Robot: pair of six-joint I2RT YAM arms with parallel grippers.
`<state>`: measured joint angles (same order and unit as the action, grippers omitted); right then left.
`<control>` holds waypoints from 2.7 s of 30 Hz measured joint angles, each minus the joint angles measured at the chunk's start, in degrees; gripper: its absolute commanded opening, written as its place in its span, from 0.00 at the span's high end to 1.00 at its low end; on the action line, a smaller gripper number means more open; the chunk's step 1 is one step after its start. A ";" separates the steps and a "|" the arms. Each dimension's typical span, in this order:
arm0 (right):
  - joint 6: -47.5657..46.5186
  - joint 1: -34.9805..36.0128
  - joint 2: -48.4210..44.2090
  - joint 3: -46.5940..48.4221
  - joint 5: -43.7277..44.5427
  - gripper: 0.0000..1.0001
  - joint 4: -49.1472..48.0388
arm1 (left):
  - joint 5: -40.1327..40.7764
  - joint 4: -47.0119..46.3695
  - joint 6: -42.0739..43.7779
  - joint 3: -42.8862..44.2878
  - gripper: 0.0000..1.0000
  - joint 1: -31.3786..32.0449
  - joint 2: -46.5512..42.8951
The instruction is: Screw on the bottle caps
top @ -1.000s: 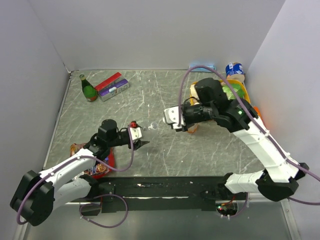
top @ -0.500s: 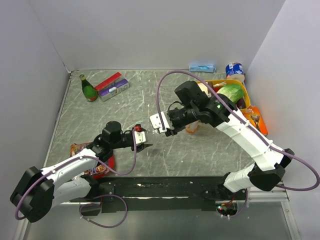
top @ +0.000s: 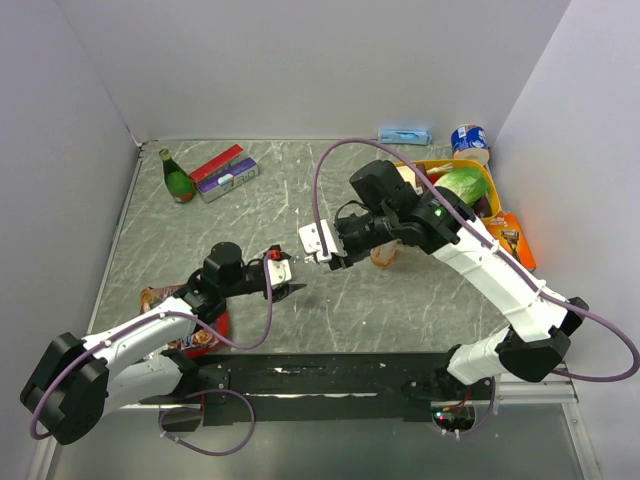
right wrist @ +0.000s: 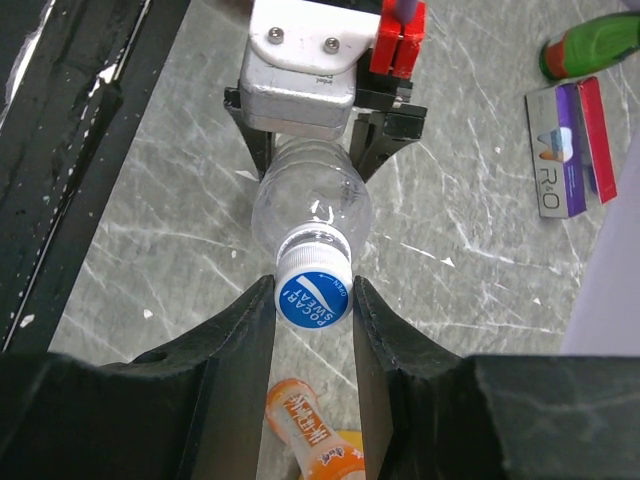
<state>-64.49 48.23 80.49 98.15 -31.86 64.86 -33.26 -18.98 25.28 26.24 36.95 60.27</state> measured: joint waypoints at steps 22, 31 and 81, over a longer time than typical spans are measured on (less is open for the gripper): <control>27.67 -1.38 10.82 8.66 6.80 0.76 2.25 | 18.32 -5.90 -3.58 -3.82 0.99 4.74 0.92; 43.17 -3.67 13.20 8.70 10.82 0.76 -2.32 | 31.61 -8.37 -10.56 -4.15 0.99 8.28 3.02; -1.84 -2.71 -5.14 0.42 -0.74 0.35 0.20 | 13.75 -9.84 -4.50 -5.51 0.99 6.97 0.28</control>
<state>-66.32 45.52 75.35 98.56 -32.60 65.06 -19.51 -28.82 20.78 20.73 43.92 60.55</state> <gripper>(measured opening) 0.651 0.601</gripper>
